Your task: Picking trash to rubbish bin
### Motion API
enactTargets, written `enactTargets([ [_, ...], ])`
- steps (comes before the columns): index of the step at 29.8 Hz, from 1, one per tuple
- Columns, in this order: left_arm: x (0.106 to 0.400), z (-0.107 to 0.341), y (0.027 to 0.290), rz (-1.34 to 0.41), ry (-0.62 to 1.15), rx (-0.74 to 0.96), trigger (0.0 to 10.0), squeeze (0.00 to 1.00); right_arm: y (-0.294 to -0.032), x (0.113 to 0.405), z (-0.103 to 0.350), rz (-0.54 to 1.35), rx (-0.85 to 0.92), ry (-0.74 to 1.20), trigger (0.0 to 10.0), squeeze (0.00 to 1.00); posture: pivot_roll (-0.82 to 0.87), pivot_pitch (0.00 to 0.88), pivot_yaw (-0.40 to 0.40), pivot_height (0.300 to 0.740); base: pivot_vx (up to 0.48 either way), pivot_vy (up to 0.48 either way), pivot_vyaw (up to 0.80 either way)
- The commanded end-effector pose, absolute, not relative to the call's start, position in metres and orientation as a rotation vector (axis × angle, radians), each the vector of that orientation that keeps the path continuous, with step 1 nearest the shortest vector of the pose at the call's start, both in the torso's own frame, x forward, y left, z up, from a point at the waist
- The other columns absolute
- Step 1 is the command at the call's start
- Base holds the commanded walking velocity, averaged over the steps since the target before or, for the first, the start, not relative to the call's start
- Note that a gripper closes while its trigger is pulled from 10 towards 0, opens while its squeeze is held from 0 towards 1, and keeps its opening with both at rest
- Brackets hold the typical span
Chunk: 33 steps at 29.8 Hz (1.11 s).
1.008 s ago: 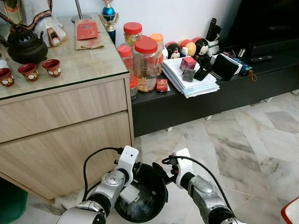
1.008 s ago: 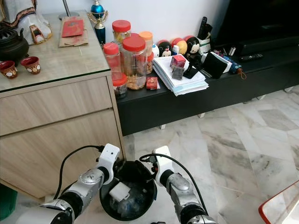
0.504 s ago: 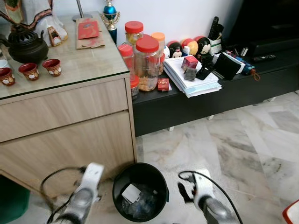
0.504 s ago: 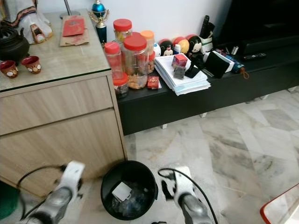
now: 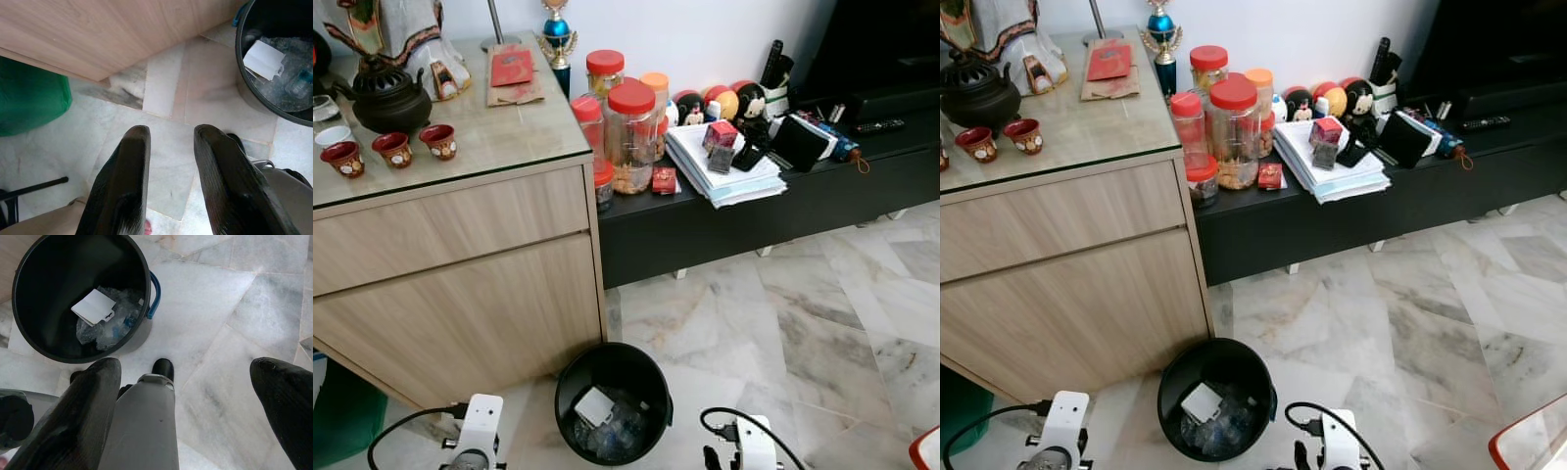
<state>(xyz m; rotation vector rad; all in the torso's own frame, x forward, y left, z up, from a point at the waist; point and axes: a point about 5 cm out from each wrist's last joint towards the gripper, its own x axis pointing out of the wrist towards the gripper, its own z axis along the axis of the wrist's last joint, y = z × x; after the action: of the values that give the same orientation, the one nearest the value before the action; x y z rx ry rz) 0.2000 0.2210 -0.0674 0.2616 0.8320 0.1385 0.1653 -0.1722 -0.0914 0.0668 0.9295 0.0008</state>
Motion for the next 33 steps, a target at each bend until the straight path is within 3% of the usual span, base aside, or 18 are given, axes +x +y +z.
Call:
enactTargets([
  [1,0.201,-0.067,0.222,0.133,0.831,0.264,10.0,0.00,-0.172,0.169,-0.090,-0.012,0.076,0.919,10.0,0.00,-0.09,0.041,0.015,0.740,0.000,0.000,0.00],
  [11,0.210,-0.061,0.224,0.134,0.809,0.264,10.0,0.00,-0.165,0.185,-0.083,0.001,0.077,0.877,10.0,0.00,-0.09,0.018,0.019,0.740,0.000,0.000,0.00],
  [20,0.206,-0.064,0.224,0.138,0.819,0.257,10.0,0.00,-0.166,0.181,-0.085,0.001,0.073,0.884,10.0,0.00,-0.09,0.006,0.013,0.740,0.000,0.000,0.00],
  [33,0.209,-0.062,0.223,0.150,0.808,0.236,10.0,0.00,-0.169,0.183,-0.084,-0.016,0.080,0.872,10.0,0.00,-0.09,0.026,0.004,0.740,-0.255,0.000,0.00],
])
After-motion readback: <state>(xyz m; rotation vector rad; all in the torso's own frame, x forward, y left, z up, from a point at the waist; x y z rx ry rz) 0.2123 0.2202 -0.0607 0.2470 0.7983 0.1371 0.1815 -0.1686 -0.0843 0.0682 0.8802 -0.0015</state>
